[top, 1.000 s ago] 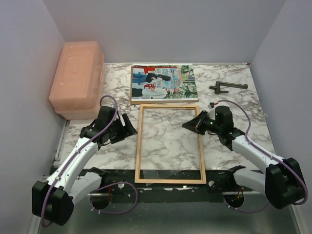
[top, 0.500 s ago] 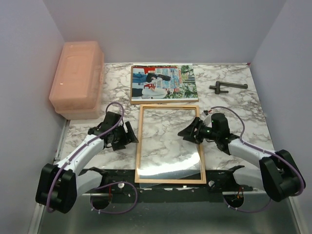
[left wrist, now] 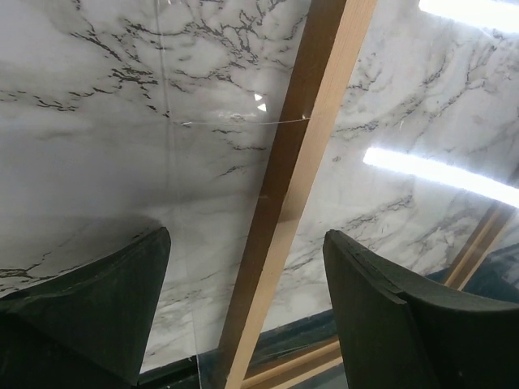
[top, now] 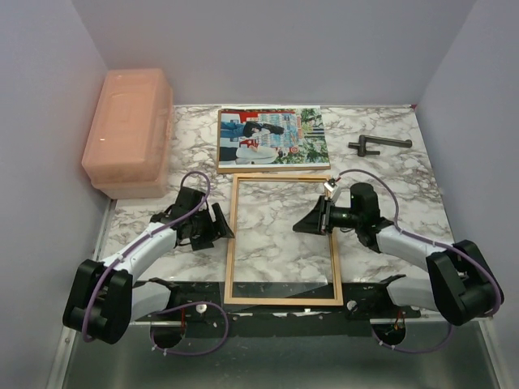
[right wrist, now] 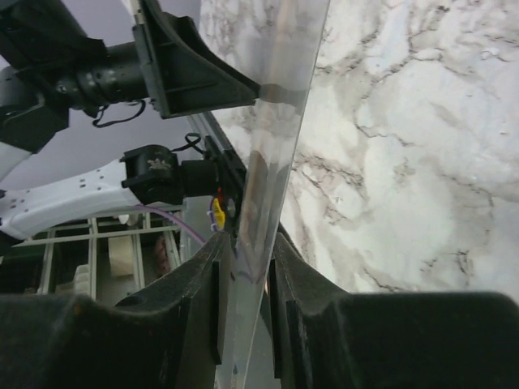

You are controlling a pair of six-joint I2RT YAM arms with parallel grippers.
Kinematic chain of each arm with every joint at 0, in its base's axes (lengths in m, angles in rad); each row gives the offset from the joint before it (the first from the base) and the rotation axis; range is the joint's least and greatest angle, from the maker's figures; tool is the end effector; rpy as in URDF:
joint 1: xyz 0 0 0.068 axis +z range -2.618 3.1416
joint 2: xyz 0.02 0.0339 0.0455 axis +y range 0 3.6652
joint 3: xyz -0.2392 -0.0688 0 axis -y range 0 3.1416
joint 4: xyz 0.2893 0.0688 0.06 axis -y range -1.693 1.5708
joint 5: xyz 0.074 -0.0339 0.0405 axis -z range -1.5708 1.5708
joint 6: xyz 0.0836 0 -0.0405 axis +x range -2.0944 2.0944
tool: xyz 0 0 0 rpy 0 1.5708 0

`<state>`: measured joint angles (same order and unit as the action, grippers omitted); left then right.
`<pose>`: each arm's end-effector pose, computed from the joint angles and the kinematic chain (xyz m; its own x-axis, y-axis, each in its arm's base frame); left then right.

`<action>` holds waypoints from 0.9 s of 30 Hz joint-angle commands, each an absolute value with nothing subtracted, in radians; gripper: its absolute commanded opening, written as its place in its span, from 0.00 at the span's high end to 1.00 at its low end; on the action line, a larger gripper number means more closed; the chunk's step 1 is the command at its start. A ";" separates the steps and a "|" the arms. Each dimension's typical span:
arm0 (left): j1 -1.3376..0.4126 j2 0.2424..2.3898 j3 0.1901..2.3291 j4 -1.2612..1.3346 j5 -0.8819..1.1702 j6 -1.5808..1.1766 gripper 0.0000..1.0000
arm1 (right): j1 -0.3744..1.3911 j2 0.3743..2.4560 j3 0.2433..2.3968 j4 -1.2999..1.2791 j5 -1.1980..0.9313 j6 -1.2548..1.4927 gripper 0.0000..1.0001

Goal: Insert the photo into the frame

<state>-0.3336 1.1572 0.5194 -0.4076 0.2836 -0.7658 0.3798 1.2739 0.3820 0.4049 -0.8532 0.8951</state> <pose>0.2469 -0.1103 0.0750 -0.8990 -0.3927 -0.1937 -0.2444 0.8171 -0.5221 0.2482 0.1669 0.0944 -0.9445 0.1754 -0.2776 -0.2001 0.3630 0.9101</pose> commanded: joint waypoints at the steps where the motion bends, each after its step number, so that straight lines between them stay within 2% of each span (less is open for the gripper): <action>1: -0.331 1.144 0.517 -0.384 0.301 -0.737 0.23 | 0.384 1.227 0.433 0.303 -0.913 0.827 0.73; 5: -0.331 1.109 0.537 -0.413 0.295 -0.724 0.22 | 0.385 1.213 0.456 0.230 -0.889 0.808 0.84; 8: -0.332 1.076 0.560 -0.451 0.304 -0.701 0.19 | 0.384 1.205 0.496 0.178 -0.862 0.800 0.99; 15: -0.331 0.994 0.603 -0.543 0.291 -0.688 0.16 | 0.385 1.171 0.665 -0.037 -0.782 0.764 1.00; 20: -0.341 0.978 0.600 -0.552 0.304 -0.697 0.17 | 0.385 1.105 0.887 -0.294 -0.613 0.713 1.00; 27: -0.392 1.060 0.594 -0.503 0.307 -0.729 0.25 | 0.385 1.046 1.135 -0.508 -0.407 0.668 1.00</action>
